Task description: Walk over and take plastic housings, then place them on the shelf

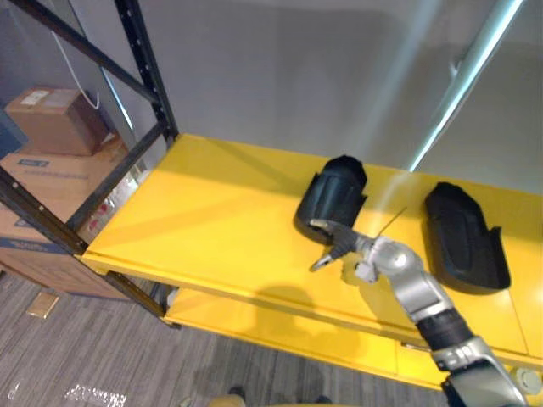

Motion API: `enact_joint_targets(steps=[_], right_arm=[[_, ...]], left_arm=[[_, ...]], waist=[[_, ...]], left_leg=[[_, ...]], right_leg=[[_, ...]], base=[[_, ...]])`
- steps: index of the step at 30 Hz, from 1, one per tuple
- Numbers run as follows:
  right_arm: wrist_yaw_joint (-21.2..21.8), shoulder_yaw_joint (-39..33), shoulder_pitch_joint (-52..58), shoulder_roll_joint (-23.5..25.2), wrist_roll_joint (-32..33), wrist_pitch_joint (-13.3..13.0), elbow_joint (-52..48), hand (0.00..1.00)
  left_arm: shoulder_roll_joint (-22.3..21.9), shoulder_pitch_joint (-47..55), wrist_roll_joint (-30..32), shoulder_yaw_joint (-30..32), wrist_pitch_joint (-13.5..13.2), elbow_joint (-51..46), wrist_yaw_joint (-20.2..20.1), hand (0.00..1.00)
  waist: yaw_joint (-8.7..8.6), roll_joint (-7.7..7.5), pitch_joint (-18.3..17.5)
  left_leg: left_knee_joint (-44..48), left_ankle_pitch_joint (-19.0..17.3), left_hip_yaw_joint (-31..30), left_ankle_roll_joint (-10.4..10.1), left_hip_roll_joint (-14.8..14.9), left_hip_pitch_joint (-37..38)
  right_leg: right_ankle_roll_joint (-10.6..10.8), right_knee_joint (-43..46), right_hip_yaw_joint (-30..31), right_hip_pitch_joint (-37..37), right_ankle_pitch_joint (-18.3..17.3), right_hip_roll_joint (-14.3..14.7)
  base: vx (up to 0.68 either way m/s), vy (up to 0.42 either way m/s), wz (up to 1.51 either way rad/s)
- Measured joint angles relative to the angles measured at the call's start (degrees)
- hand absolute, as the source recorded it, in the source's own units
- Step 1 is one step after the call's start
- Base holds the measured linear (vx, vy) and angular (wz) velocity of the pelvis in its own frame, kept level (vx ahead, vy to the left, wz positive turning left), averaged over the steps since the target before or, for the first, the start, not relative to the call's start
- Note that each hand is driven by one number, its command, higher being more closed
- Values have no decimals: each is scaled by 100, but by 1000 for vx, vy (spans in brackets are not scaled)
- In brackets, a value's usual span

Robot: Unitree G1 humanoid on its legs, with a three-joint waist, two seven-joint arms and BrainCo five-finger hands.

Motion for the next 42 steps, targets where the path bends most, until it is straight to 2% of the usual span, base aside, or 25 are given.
enact_joint_targets(steps=[8,18,25,34,42], right_arm=[[548,-45,28,-210,12,33,-255,0],[1046,-148,243,-597,124,-299,-727,0],[1310,-139,280,-970,116,-297,-856,0],[2083,-101,350,-1229,125,-301,-1108,0],[2060,73,350,-1585,407,-301,-1228,0]], left_arm=[[40,-58,-1,2,16,4,-10,0],[49,-157,-1,-22,19,120,-61,0],[63,-192,-12,-26,47,301,-58,0],[212,-187,-13,-32,129,473,-71,0],[276,-280,4,-245,126,528,-233,0]], waist=[[-30,-46,148],[-131,-71,172],[-132,-81,167],[-140,-102,151],[-162,-151,182]], left_leg=[[100,-148,268,-49,46,84],[123,-191,309,-43,29,92],[126,-193,310,-39,50,101],[108,-191,343,-38,121,174],[224,-213,324,-27,130,66]], right_leg=[[31,252,42,-3,-170,-72],[55,270,58,-15,-244,-93],[13,275,67,-11,-270,-64],[-38,308,145,5,-305,13],[-104,463,159,-121,-358,10]], base=[[6,14,-3],[61,23,1],[5,2,0],[-10,-5,-3],[-5,0,0]])
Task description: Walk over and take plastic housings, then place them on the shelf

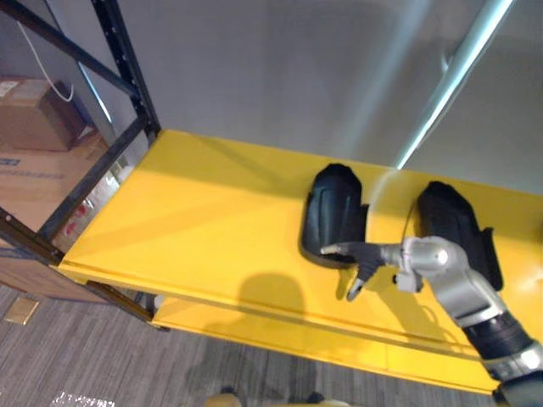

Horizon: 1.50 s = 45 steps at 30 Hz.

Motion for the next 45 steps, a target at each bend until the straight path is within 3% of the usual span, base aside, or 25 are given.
enact_joint_targets(steps=[5,10,17,21,26,28,31,34,39,41,45], right_arm=[[-383,-90,-211,-130,3,-33,-402,0],[-765,-108,-411,-350,89,-127,-811,0],[-845,-222,-496,-481,98,-161,-1288,0],[-957,-269,-673,-481,45,-166,-1330,0],[-1774,-258,-680,-483,-61,-400,-1282,0],[-2367,-260,-681,-483,-72,-676,-1122,0],[-2856,-301,-680,-482,-47,-1046,-1108,0],[-2839,-623,-682,-483,-26,-1240,-1185,0],[-2482,-1418,-648,-700,223,-1229,-1627,0],[-2223,-1594,-564,-776,234,-1196,-1762,0],[-1303,-1616,-221,-826,309,-945,-1859,0]], left_arm=[[117,-484,-9,-219,-126,-81,-9,0],[224,-781,-68,-414,-324,-417,21,0],[255,-1027,-97,-636,-369,-544,157,0],[256,-1221,-261,-638,-365,-535,179,0],[254,-1222,-286,-647,-359,-507,168,0],[234,-1221,-288,-647,-365,-499,152,0],[214,-1207,-288,-634,-366,-455,103,0],[191,-1206,-288,-631,-368,-468,62,0],[192,-1169,-300,-565,-372,-592,57,0],[192,-1168,-300,-486,-370,-618,57,0],[198,-1153,-301,-381,-371,-651,56,0]], waist=[[-17,-7,515],[-49,84,1012],[-101,95,1247],[-109,180,1376],[-89,295,1476],[-72,358,1541],[-78,379,1568],[-84,379,1568],[-188,378,1568],[-217,378,1568],[-264,375,1568]], left_leg=[[815,-252,17,-15,163,-565],[1310,-435,162,3,323,-977],[1430,-454,268,9,363,-1192],[1489,-467,272,15,367,-1213],[1500,-478,279,30,373,-1297],[1504,-477,282,31,369,-1300],[1505,-477,281,31,368,-1302],[1504,-477,268,31,365,-1301],[1544,-487,237,45,337,-1279],[1595,-510,238,56,344,-1277],[1662,-554,259,71,360,-1274]], right_leg=[[-46,341,128,-411,-29,25],[-111,503,341,-740,-42,106],[-81,548,471,-1011,64,131],[-86,611,474,-1074,60,145],[-94,662,483,-1175,53,140],[-97,692,485,-1190,50,130],[-100,692,482,-1201,48,130],[-109,702,469,-1198,41,128],[-79,779,443,-1165,-10,84],[-78,809,445,-1153,-22,79],[-70,820,462,-1120,-20,79]], base=[[-121,1,-8],[-121,4,-20],[-5,8,-9],[0,0,0],[0,0,0],[0,0,0],[0,0,0],[19,-3,2],[6,4,4],[0,0,0],[-41,8,-3]])
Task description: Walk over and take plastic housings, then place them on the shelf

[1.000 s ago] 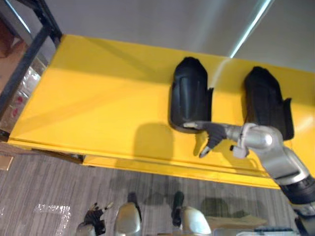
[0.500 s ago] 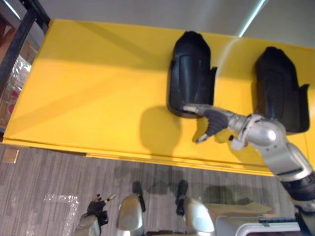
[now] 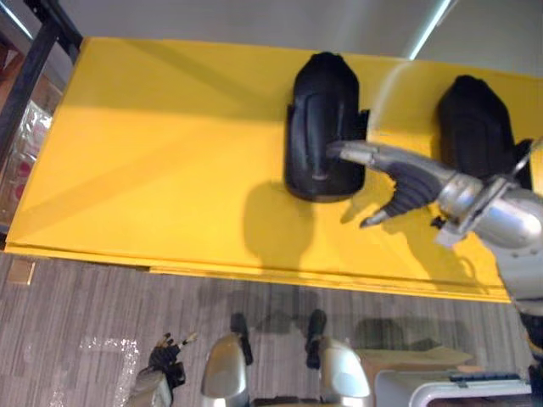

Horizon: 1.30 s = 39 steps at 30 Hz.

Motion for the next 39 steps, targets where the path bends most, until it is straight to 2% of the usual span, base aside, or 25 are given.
enact_joint_targets(steps=[3,6,9,16,19,23,26,32,34,37,39], right_arm=[[610,23,140,-10,-47,286,-19,0],[932,88,153,-40,-108,486,-104,0],[1017,243,149,-232,-133,513,-250,0],[1235,714,15,-275,-328,621,-252,0],[1396,864,-41,-330,-348,613,-290,0],[1396,909,-74,-331,-378,592,-290,0],[1175,1004,-73,-333,-423,498,-269,0],[-97,1083,-81,-355,-735,91,-127,0],[-512,933,-126,-357,-760,-90,-127,0],[-873,501,-303,-365,-772,-190,-125,0],[-939,235,-364,-437,-771,-260,-127,0]], left_arm=[[2,12,0,-1,0,1,-13,0],[2,61,1,-2,1,11,-57,0],[5,101,1,-5,1,27,-82,0],[17,151,2,-33,2,145,-100,0],[22,173,4,-69,2,268,-110,0],[24,221,10,-74,3,349,-192,0],[26,231,14,-86,0,351,-218,0],[27,230,15,-207,-6,344,-222,0],[19,229,14,-232,-4,332,-215,0],[12,230,12,-228,-1,221,-205,0],[2,231,10,-229,0,118,-204,0]], waist=[[-16,-1,0],[-42,-14,-5],[-41,-29,-4],[-30,-143,-24],[-29,-147,-26],[-27,-153,-29],[-34,-160,-35],[-52,-161,-36],[-60,-160,-36],[-74,-159,-38],[-73,-158,-40]], left_leg=[[3,0,18,1,-3,-1],[-9,0,18,0,0,9],[-18,4,25,-1,2,62],[-40,6,37,-3,2,95],[-64,12,46,-3,0,107],[-159,59,60,-20,-6,163],[-223,97,76,-32,-12,199],[-241,104,87,-32,-14,199],[-281,132,90,-35,-31,206],[-327,173,89,-36,-58,225],[-369,191,93,-35,-77,246]], right_leg=[[17,0,9,4,11,-11],[17,-1,8,30,11,-10],[16,0,11,40,11,-10],[13,0,25,56,9,-15],[12,-1,34,55,9,-18],[2,-1,40,57,3,-32],[-7,-2,51,54,-3,-29],[-7,-2,61,41,-3,-30],[-7,-6,57,28,-2,-37],[-5,-7,44,14,-1,-53],[-4,-7,35,14,-1,-66]], base=[[-25,8,-2],[0,0,0],[0,0,0],[3,0,0],[0,0,0],[2,-5,-1],[0,0,0],[0,0,0],[0,0,0],[0,0,0],[0,0,0]])
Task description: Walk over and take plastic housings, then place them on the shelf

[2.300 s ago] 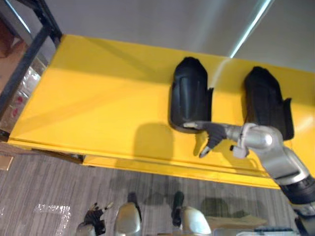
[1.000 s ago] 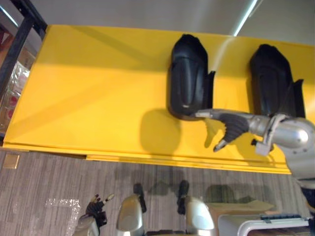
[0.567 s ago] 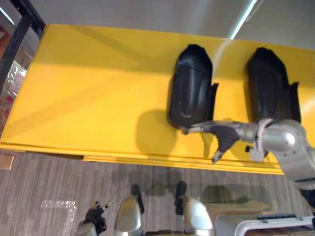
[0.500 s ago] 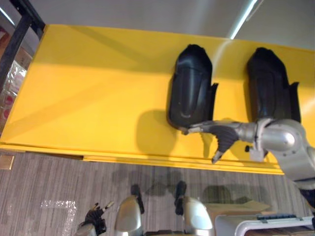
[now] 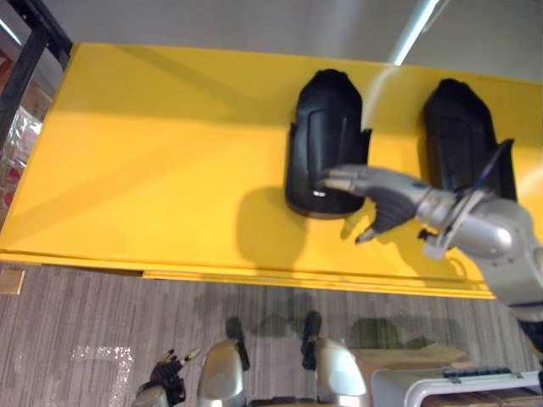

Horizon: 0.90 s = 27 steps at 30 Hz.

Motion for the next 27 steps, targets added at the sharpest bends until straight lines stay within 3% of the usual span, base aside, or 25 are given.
enact_joint_targets(steps=[11,14,15,19,20,22,25,27], right_arm=[[-75,-130,3,-142,160,-229,-41,0],[-869,-140,-17,-140,157,-254,-39,0],[-1383,-191,-52,-134,155,-250,-11,0],[-2917,-1278,-105,191,548,-253,356,0],[-3081,-1456,-91,293,703,-257,418,0],[-3703,-2128,280,828,1266,-398,458,0],[-4091,-2672,893,1406,1596,-630,460,0],[-4528,-3087,1538,2085,1667,-845,528,0]], left_arm=[[-8,7,-1,6,-3,0,-1,0],[-15,62,0,-2,-15,14,-2,0],[-29,136,2,-5,-29,15,-2,0],[-169,326,10,-5,-49,23,8,0],[-202,346,11,-5,-42,23,10,0],[-344,487,15,-6,7,34,25,0],[-451,553,23,17,17,156,81,0],[-487,598,24,106,27,240,158,0]], waist=[[-22,15,-81],[-22,24,-135],[-24,38,-205],[-44,73,-505],[-52,73,-525],[-121,78,-774],[-172,73,-1037],[-302,74,-1174]], left_leg=[[-22,25,19,5,-14,50],[-35,35,6,6,-19,49],[-50,35,3,6,-21,49],[-238,105,-23,11,-73,100],[-288,114,-22,8,-83,164],[-446,121,6,-2,-99,313],[-638,132,114,-19,-112,469],[-816,138,148,-31,-128,668]], right_leg=[[11,2,-5,35,6,-9],[12,3,-13,37,7,-10],[12,-5,-16,37,7,-11],[40,-131,-30,81,31,-9],[45,-170,-33,136,35,-9],[69,-330,-33,278,51,-7],[94,-468,19,358,70,10],[119,-667,33,577,104,40]], base=[[0,0,0],[0,0,0],[0,0,0],[37,-13,6],[69,-5,2],[73,6,-3],[101,3,-13],[99,0,-9]])
